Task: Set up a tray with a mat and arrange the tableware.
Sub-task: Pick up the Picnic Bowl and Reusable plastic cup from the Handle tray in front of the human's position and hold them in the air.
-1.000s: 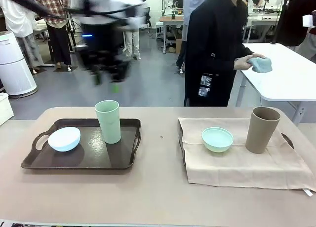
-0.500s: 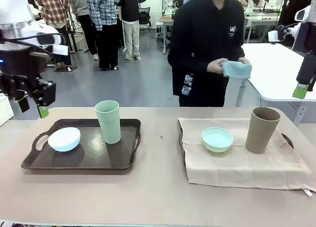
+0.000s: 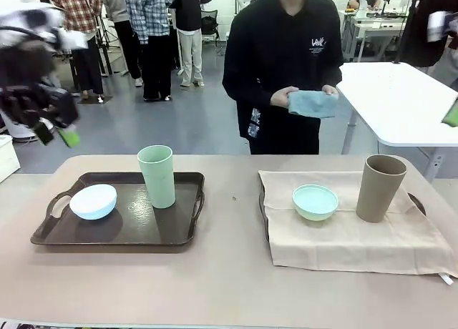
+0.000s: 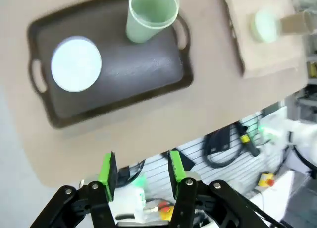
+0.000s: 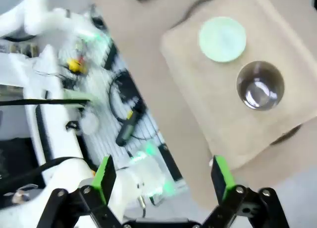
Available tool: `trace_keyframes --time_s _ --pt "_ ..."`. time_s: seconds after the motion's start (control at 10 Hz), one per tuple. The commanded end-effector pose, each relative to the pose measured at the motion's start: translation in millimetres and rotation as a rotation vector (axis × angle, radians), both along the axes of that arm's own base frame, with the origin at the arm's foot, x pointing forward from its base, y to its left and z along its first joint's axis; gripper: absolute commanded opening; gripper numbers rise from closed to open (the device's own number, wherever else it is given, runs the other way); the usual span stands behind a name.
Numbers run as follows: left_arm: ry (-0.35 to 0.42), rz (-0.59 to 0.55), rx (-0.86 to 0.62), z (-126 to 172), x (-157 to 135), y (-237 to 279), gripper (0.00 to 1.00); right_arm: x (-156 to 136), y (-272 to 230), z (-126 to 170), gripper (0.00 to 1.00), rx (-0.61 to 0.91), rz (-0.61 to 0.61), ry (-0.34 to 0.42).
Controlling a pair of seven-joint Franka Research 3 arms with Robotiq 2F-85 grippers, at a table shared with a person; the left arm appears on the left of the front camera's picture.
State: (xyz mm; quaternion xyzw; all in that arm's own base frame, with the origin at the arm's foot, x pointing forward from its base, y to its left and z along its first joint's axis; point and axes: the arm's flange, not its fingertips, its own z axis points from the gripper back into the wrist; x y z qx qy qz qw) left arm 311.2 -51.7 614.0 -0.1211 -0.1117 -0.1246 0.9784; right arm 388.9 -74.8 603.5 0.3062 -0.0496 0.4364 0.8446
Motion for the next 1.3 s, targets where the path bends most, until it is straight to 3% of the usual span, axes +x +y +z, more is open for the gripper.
trace_keyframes --time_s 0.0,0.1,0.2,0.3,0.4,0.5,0.6,0.7,0.8,1.0,1.1,1.2 --pt "-0.100 -0.169 -0.332 -36 -8 31 0.56 -5 -76 -19 1.00 0.922 0.003 0.216" --pt "-0.193 -0.186 -0.553 -48 -7 14 0.56 -10 -88 -40 1.00 1.052 0.020 0.249" --pt "-0.078 -0.049 -0.368 -55 4 -19 0.56 -9 -78 -58 1.00 0.595 -0.121 0.289" --pt "-0.133 -0.055 -0.304 -19 -8 47 0.56 -32 -86 -22 1.00 0.337 0.014 0.018" --pt "-0.130 -0.049 -0.380 -38 -8 33 0.56 -35 -100 -45 1.00 0.477 -0.014 0.103" --pt "-0.216 -0.060 -0.502 -39 -5 31 0.72 -28 -100 -48 1.00 0.769 0.056 0.133" --pt "-0.252 -0.035 -0.662 -44 -7 38 0.75 -25 -98 -59 1.00 1.006 0.092 0.199" --pt "-0.253 0.024 -0.829 -59 -9 49 1.00 -28 -95 -73 1.00 1.147 0.114 0.249" --pt "-0.286 0.085 -0.936 -67 -16 58 1.00 -31 -88 -83 1.00 1.225 0.077 0.266" --pt "-0.328 0.137 -1.043 -69 -31 65 1.00 -40 -81 -99 1.00 1.234 -0.042 0.314" --pt "-0.286 0.121 -1.047 -69 -38 69 1.00 -48 -83 -103 1.00 1.208 -0.125 0.370" --pt "-0.066 0.070 -1.037 -70 -32 71 1.00 -55 -85 -104 1.00 1.157 -0.169 0.423"
